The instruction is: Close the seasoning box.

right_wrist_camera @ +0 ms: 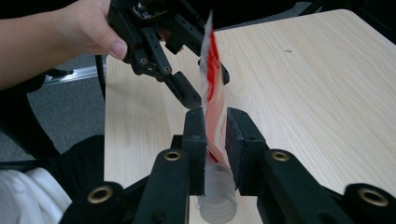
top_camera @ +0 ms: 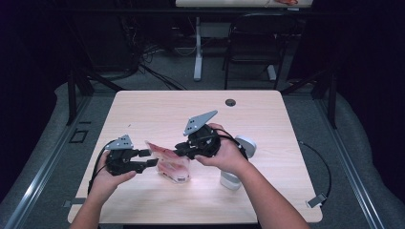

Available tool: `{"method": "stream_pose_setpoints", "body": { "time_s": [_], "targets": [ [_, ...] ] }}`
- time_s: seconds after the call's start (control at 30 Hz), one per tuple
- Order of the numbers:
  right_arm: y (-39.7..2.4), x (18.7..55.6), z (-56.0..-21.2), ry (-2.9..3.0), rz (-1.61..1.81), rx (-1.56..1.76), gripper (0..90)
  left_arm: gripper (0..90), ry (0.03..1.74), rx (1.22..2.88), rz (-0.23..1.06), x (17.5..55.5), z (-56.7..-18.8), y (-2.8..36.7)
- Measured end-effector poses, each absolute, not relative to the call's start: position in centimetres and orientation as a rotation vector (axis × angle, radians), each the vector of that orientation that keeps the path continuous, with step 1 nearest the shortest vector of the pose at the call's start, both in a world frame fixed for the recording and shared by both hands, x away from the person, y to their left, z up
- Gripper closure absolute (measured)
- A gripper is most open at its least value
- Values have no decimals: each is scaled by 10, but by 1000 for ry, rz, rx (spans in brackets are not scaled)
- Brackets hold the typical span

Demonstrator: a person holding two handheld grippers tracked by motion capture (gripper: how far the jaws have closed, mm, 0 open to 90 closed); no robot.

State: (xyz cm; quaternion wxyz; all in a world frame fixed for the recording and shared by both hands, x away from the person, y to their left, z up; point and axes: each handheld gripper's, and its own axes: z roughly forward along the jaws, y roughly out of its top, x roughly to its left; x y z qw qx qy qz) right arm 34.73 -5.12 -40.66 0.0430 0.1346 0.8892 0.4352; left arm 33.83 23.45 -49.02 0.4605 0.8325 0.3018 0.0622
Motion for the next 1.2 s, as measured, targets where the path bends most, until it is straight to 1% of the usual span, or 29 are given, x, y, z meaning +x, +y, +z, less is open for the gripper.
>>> {"method": "stream_pose_setpoints", "body": {
  "time_s": [0.23, 0.27, 0.3, 0.4, 0.63, 0.97, 1.07, 1.2],
  "targets": [
    [-44, 344, -407, 2696, 1332, 408, 680, 500, 739, 2055, 152, 339, -491, 233],
    [-43, 343, -406, 2692, 1334, 411, 675, 506, 746, 2052, 162, 338, -492, 232],
    [-43, 343, -406, 2687, 1336, 414, 675, 524, 737, 2063, 139, 339, -492, 233],
    [-43, 344, -406, 2684, 1330, 422, 681, 546, 724, 2063, 125, 338, -492, 233],
    [-43, 343, -405, 2666, 1373, 432, 671, 554, 703, 2068, 84, 336, -488, 235],
    [-50, 336, -399, 2611, 1476, 476, 592, 523, 737, 2053, 155, 335, -480, 244],
    [-54, 334, -400, 2590, 1477, 509, 559, 511, 759, 2038, 172, 335, -476, 250],
    [-61, 332, -402, 2539, 1468, 567, 492, 492, 803, 2004, 196, 337, -474, 260]
  ]
}}
